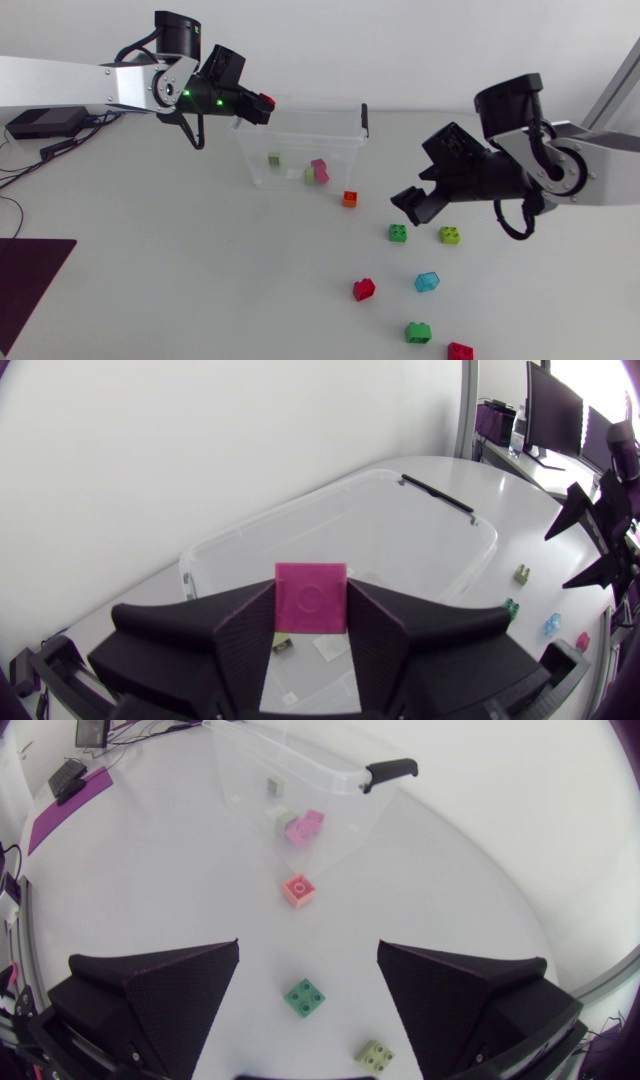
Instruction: Pick up the duplo bricks and place them in the container
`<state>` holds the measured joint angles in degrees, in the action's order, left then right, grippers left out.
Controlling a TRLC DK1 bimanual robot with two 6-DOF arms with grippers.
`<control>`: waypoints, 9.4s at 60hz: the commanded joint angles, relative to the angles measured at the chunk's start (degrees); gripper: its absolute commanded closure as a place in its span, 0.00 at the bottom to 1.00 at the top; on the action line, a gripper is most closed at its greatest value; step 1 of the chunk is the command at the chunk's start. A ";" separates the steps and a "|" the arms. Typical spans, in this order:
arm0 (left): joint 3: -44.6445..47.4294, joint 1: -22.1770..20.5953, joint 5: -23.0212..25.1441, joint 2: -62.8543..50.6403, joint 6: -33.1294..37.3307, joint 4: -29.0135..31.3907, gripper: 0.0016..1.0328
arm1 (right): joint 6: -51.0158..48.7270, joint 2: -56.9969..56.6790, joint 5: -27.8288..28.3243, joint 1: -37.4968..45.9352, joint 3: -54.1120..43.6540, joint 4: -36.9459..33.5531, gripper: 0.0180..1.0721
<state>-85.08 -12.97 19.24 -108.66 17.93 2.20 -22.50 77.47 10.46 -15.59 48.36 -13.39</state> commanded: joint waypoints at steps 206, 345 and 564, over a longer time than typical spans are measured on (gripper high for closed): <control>10.37 -41.78 -16.61 -5.07 0.44 29.00 0.68 | 16.88 -4.26 -5.62 3.64 18.35 -16.67 0.75; 14.06 -21.57 -19.42 24.37 -7.56 29.36 0.73 | 18.63 31.78 -6.06 -8.49 49.29 -7.09 0.74; 55.55 5.94 -9.93 59.88 -1.67 8.26 0.06 | -5.62 34.06 4.13 -6.29 54.03 -14.12 0.77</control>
<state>-31.66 -8.38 9.58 -50.50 15.09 11.29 -29.95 108.22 15.16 -21.23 98.48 -28.29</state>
